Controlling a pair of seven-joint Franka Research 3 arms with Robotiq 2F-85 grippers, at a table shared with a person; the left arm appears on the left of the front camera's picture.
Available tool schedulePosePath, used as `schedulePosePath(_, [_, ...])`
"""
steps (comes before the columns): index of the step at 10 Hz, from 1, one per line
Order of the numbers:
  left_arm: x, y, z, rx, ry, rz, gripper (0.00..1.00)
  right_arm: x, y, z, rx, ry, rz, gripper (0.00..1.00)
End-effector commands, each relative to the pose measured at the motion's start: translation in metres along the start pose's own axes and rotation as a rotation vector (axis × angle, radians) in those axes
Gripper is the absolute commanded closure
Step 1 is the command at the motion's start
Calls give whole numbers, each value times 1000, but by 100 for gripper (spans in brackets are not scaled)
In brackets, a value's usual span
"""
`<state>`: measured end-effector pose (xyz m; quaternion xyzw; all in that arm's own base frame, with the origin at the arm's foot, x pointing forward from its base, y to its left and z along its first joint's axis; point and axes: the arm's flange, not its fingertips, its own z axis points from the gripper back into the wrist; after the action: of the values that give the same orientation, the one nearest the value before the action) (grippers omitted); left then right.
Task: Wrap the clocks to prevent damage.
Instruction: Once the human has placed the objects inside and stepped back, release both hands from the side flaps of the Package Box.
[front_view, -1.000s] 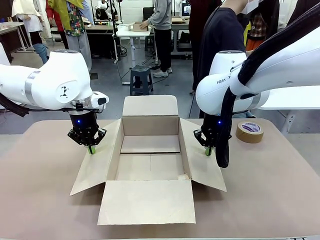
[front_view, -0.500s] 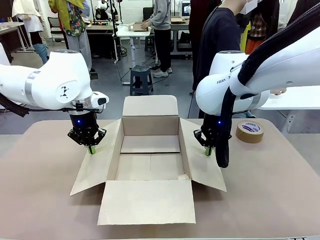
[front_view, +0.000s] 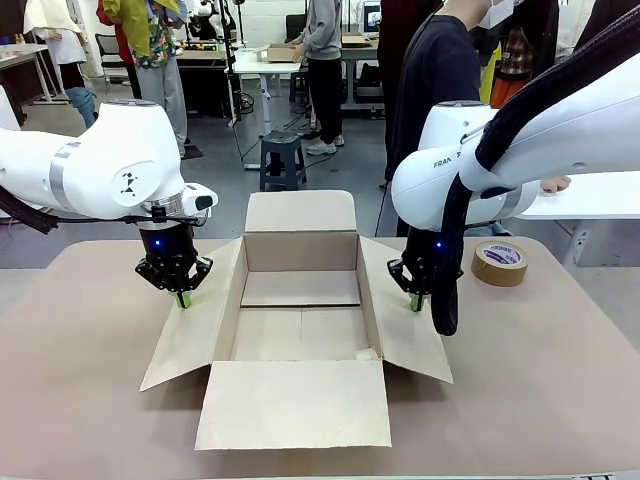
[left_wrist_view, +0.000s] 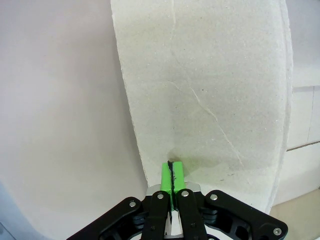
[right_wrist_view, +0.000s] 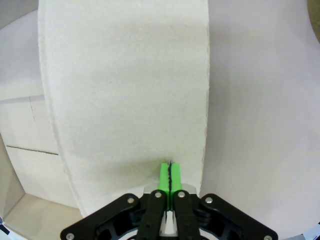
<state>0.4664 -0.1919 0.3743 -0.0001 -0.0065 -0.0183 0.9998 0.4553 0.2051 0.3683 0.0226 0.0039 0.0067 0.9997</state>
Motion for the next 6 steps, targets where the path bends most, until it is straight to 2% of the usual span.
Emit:
schedulePosePath(1, [-1,1,-1,15,4,3,100,0,0,-1,-1,2,-3,99])
schedulePosePath(6, [-1,1,-1,15,4,3,100,0,0,-1,-1,2,-3,99])
